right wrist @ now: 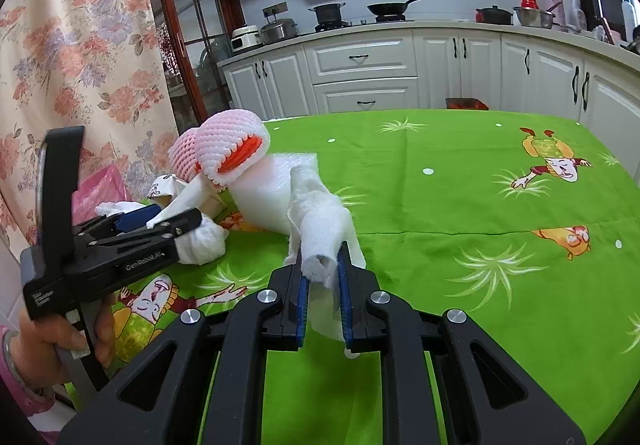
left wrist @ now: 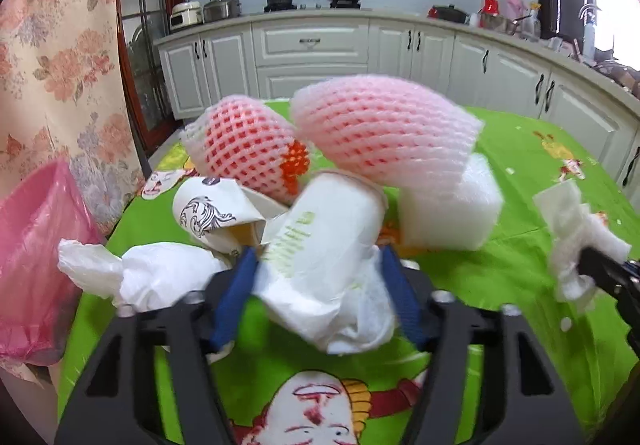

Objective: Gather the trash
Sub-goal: 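Grasp a white tissue with the right tool while the left tool grasps the white paper cup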

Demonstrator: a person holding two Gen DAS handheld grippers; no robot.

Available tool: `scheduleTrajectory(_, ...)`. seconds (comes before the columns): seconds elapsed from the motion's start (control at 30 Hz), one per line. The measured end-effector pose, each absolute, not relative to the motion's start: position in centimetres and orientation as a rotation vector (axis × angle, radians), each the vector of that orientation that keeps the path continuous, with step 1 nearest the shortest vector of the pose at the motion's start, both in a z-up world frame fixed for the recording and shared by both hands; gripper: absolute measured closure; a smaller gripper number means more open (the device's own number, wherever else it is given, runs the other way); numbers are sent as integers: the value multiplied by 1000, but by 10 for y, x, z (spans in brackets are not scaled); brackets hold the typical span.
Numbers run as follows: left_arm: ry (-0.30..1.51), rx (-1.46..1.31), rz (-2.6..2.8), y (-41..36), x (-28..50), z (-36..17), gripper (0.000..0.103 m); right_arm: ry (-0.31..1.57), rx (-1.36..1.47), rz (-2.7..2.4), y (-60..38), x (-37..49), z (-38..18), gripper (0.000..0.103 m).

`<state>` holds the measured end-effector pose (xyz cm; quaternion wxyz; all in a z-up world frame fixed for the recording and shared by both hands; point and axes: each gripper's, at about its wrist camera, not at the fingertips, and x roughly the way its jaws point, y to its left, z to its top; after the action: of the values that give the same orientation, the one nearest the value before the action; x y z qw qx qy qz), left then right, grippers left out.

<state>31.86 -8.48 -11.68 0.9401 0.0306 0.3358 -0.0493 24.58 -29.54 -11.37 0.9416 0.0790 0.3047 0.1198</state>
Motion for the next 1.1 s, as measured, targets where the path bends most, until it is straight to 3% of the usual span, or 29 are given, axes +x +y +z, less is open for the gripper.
scheduleTrajectory(0.13, 678, 37, -106, -84, 306, -117, 55, 621, 160, 242, -295, 245, -113, 89)
scheduleTrajectory(0.23, 677, 4, -113, -80, 292, -110, 71, 621, 162, 237, -295, 245, -113, 89)
scheduleTrajectory(0.53, 713, -17, -173, -80, 269, -110, 71, 626, 172, 229, -295, 246, -114, 89)
scheduleTrajectory(0.57, 710, -16, -175, -81, 266, -110, 79, 626, 172, 228, -295, 246, -114, 88)
scheduleTrajectory(0.63, 686, 10, -179, -87, 256, -109, 85, 626, 171, 226, -295, 246, -113, 89)
scheduleTrajectory(1.0, 605, 1, -142, -70, 220, -83, 89, 619, 172, 259, -287, 241, -108, 88)
scheduleTrajectory(1.03, 601, 4, -136, -66, 216, -80, 100, 618, 169, 267, -284, 241, -107, 88)
scheduleTrajectory(1.1, 616, 1, -126, -61, 210, -80, 103, 618, 160, 295, -276, 239, -105, 89)
